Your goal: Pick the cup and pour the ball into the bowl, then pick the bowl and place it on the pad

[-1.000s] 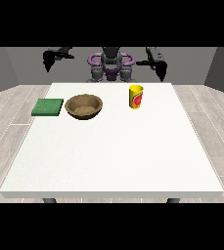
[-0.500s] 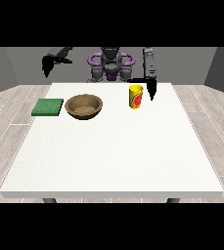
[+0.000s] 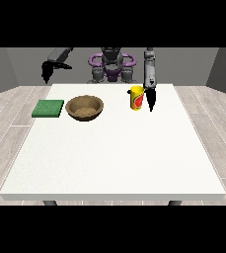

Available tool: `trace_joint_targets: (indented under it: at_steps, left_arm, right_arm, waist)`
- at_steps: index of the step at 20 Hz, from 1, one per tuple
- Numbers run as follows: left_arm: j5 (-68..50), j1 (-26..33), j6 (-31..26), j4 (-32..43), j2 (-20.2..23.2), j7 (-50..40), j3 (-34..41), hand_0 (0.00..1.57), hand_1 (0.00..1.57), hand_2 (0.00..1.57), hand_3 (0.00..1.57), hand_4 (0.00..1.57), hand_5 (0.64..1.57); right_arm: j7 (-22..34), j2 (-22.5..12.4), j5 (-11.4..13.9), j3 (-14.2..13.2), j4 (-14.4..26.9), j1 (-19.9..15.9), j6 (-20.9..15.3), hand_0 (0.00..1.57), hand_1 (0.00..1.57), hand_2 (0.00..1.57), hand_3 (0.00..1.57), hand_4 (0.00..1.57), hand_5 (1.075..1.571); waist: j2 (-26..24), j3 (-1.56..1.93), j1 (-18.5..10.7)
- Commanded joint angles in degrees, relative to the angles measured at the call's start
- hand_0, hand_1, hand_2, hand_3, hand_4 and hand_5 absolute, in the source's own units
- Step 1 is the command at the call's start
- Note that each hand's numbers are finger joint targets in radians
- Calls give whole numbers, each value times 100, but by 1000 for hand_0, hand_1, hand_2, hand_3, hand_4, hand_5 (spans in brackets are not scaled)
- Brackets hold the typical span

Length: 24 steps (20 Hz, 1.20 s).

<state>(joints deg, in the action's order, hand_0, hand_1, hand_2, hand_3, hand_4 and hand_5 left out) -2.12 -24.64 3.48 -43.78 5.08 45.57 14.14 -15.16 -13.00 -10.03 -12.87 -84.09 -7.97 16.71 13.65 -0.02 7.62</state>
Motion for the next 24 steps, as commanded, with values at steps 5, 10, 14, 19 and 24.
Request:
trace_joint_targets:
  at_steps: [5, 10, 14, 19, 24]
  left_arm:
    - [-88, -633, 219, 1056, -28, 544, 181, 0, 0, 0, 0, 0, 1527]
    - [733, -349, 1571, 1022, -44, 1161, -168, 1286, 1286, 1571, 1571, 1403, 1268]
    - [854, -284, 1932, 1198, -123, 1077, -154, 1323, 1323, 1571, 1571, 1477, 1250]
    - [1348, -182, 1943, 877, -94, -154, -754, 1314, 1314, 1571, 1571, 1494, 1277]
    - [2194, -695, 2022, 932, 1423, -1329, -1048, 1436, 1436, 1571, 1571, 1571, 1321]
  right_arm:
    - [13, -161, -122, -113, 44, -214, 161, 0, 0, 0, 0, 0, 1571]
    - [-67, -126, -84, -112, 51, -254, 117, 0, 0, 0, 0, 0, 1570]
    - [186, -519, -395, -429, 7, -437, 311, 0, 0, 0, 0, 0, 1570]
    - [238, -508, -149, -417, 756, 92, 355, 0, 0, 0, 0, 0, 1569]
    - [386, -618, -237, -489, 1016, 195, 475, 0, 0, 0, 0, 0, 1569]
  waist:
    - [230, -1, 183]
    - [380, 2, 288]
    - [392, -2, 413]
    - [-945, 7, -42]
    - [-1414, 25, -163]
